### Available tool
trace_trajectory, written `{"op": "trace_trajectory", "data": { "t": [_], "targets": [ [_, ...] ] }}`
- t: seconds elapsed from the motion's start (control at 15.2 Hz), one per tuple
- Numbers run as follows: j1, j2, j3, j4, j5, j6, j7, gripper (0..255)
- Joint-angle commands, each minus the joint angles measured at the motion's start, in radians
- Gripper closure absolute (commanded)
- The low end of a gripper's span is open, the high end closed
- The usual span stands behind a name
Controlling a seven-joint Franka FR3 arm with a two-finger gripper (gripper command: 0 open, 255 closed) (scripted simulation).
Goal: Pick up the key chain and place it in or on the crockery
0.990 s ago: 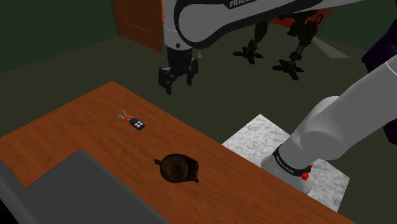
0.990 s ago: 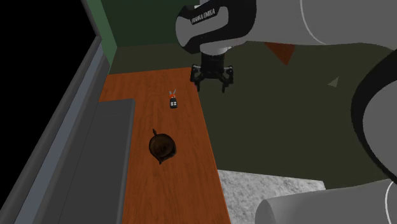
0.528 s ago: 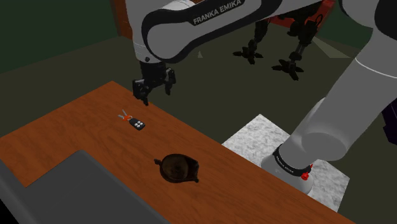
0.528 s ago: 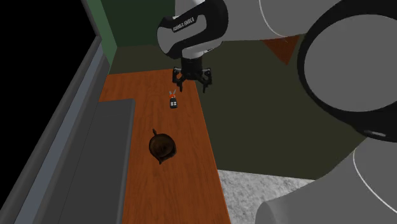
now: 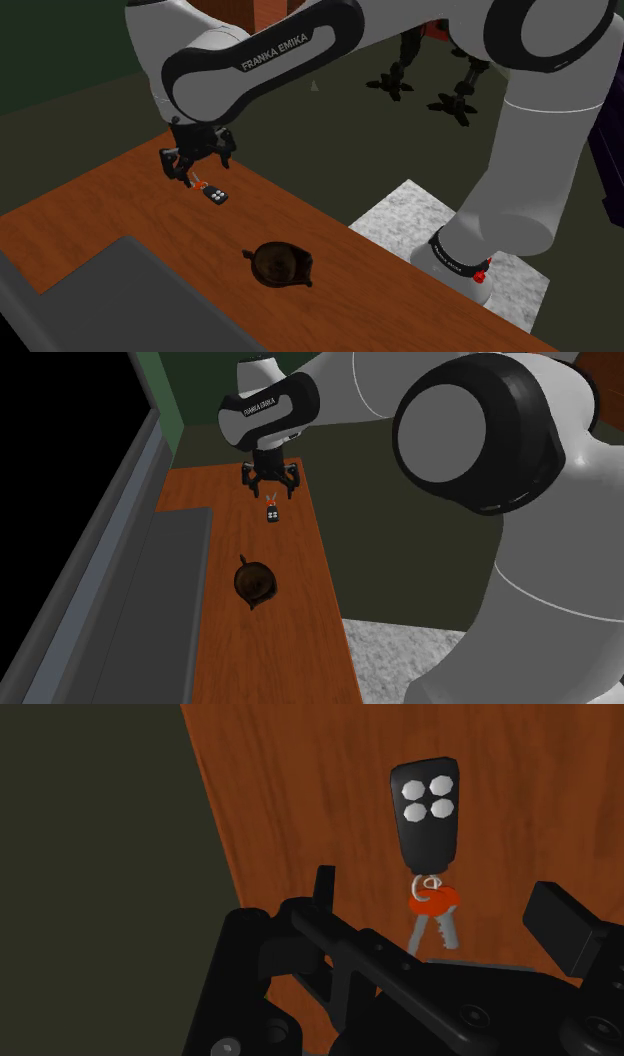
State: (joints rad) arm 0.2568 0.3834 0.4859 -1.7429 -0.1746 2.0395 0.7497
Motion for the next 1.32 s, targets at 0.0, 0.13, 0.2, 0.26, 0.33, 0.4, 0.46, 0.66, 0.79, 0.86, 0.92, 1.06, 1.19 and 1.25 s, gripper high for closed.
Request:
{"op": "trace_trajectory", "data": {
  "t": [0.0, 0.13, 0.2, 0.26, 0.33, 0.4, 0.46, 0.66, 0.79, 0.86, 0.92, 1.06, 1.19, 1.25],
  "targets": [
    [0.013, 0.027, -0.003, 0.018, -0.012, 0.006, 0.013, 0],
    [0.014, 0.037, -0.006, 0.004, -0.018, 0.029, 0.017, 0],
    [0.015, 0.043, -0.008, -0.002, -0.022, 0.040, 0.019, 0],
    [0.016, 0.048, -0.009, -0.009, -0.025, 0.051, 0.021, 0],
    [0.017, 0.054, -0.011, -0.015, -0.028, 0.063, 0.023, 0],
    [0.019, 0.063, -0.014, -0.023, -0.034, 0.080, 0.027, 0],
    [0.019, 0.063, -0.014, -0.024, -0.034, 0.080, 0.027, 0],
    [0.019, 0.063, -0.014, -0.023, -0.034, 0.080, 0.027, 0],
    [0.019, 0.063, -0.014, -0.023, -0.034, 0.080, 0.027, 0],
    [0.019, 0.063, -0.014, -0.023, -0.034, 0.080, 0.027, 0],
    [0.019, 0.063, -0.014, -0.023, -0.034, 0.080, 0.026, 0],
    [0.019, 0.063, -0.014, -0.023, -0.034, 0.080, 0.026, 255],
    [0.020, 0.061, -0.013, -0.024, -0.033, 0.079, 0.028, 255],
    [0.020, 0.062, -0.013, -0.020, -0.033, 0.075, 0.027, 255]
  ]
}}
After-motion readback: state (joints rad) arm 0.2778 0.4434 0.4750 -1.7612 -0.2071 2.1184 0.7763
